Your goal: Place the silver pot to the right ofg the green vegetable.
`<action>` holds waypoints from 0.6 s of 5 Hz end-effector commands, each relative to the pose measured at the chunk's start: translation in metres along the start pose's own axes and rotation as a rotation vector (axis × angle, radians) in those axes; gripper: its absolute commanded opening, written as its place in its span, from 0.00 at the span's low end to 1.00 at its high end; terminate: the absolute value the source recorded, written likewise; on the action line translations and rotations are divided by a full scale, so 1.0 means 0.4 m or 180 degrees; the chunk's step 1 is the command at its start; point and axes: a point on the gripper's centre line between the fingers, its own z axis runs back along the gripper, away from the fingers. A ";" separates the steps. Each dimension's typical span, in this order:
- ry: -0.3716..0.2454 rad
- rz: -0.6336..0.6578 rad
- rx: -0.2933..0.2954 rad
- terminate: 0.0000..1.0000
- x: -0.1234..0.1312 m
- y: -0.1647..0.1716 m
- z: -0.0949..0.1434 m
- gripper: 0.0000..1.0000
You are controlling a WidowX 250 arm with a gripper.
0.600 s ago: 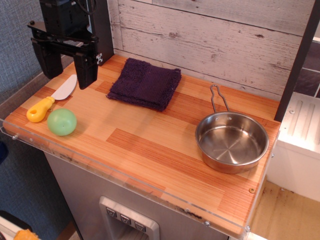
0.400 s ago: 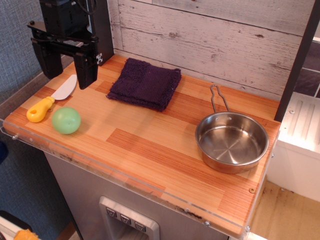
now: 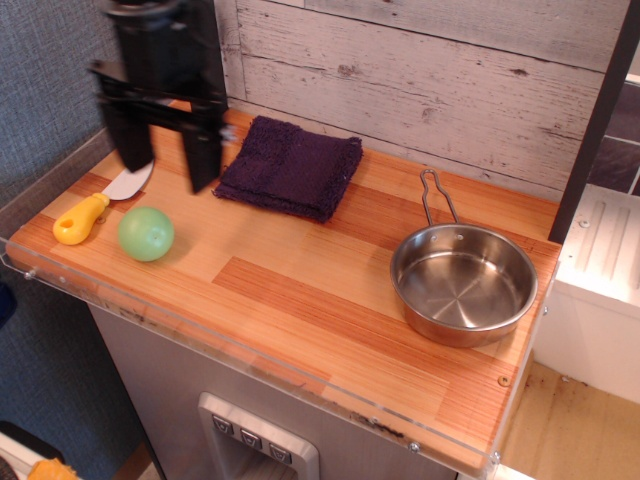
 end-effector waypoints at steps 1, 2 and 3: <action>-0.0285 -0.0346 0.0015 0.00 0.080 -0.167 -0.022 1.00; -0.0465 -0.0224 -0.0006 0.00 0.120 -0.230 -0.073 1.00; -0.0551 -0.0158 -0.0029 0.00 0.155 -0.278 -0.105 1.00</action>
